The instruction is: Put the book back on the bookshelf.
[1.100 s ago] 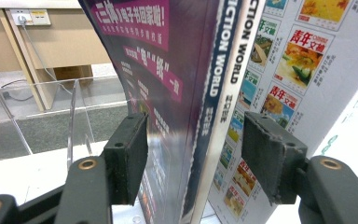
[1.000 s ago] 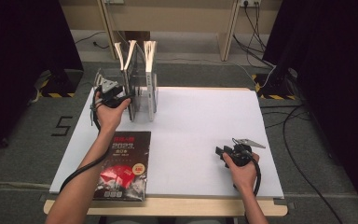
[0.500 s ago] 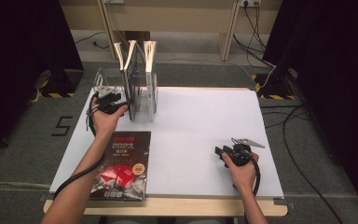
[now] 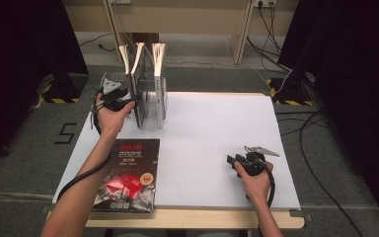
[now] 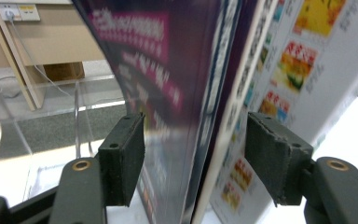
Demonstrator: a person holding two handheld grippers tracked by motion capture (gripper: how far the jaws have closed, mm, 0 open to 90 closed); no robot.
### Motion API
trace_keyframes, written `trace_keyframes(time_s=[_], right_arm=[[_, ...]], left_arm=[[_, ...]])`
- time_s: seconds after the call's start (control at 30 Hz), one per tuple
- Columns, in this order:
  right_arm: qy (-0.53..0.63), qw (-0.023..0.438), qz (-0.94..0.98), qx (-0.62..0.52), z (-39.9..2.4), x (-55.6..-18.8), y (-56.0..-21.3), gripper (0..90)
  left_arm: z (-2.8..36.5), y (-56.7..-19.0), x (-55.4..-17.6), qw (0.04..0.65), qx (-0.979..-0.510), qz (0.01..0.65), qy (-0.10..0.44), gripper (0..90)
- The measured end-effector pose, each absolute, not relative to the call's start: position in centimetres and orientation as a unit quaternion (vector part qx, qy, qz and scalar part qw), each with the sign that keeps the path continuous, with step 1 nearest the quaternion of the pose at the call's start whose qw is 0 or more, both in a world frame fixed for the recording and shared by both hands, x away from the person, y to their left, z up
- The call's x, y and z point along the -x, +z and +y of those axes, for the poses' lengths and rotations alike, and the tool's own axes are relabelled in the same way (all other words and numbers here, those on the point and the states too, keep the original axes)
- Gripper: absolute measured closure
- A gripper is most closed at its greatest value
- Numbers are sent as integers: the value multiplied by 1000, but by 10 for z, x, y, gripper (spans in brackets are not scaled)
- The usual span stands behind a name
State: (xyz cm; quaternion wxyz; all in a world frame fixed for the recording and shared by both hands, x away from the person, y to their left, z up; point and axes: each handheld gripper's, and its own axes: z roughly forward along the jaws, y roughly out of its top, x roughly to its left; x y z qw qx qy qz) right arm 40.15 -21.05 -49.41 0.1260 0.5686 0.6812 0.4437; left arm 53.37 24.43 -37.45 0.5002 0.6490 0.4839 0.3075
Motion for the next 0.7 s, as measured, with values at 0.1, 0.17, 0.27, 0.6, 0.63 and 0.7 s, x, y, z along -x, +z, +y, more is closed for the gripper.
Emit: trace_keyframes(time_s=[0.1, 0.17, 0.27, 0.6, 0.63, 0.7], right_arm=[[444, 123, 680, -570, -211, -401, -494, 558], [444, 125, 680, -570, -213, -401, -494, 557], [443, 126, 680, -570, -215, -401, -495, 556], [442, 123, 680, -572, -215, -402, -496, 555], [443, 122, 679, -572, -215, -402, -496, 555], [443, 121, 679, -573, -214, -402, -496, 554]], left_arm=[[238, -372, -544, 495, -651, 486, 307, 378], [234, -371, -550, 483, -656, 485, 318, 388], [230, -370, -556, 469, -662, 481, 332, 459], [229, -368, -558, 413, -695, 437, 393, 743], [228, -369, -557, 410, -698, 430, 400, 741], [228, -370, -555, 416, -693, 434, 399, 742]])
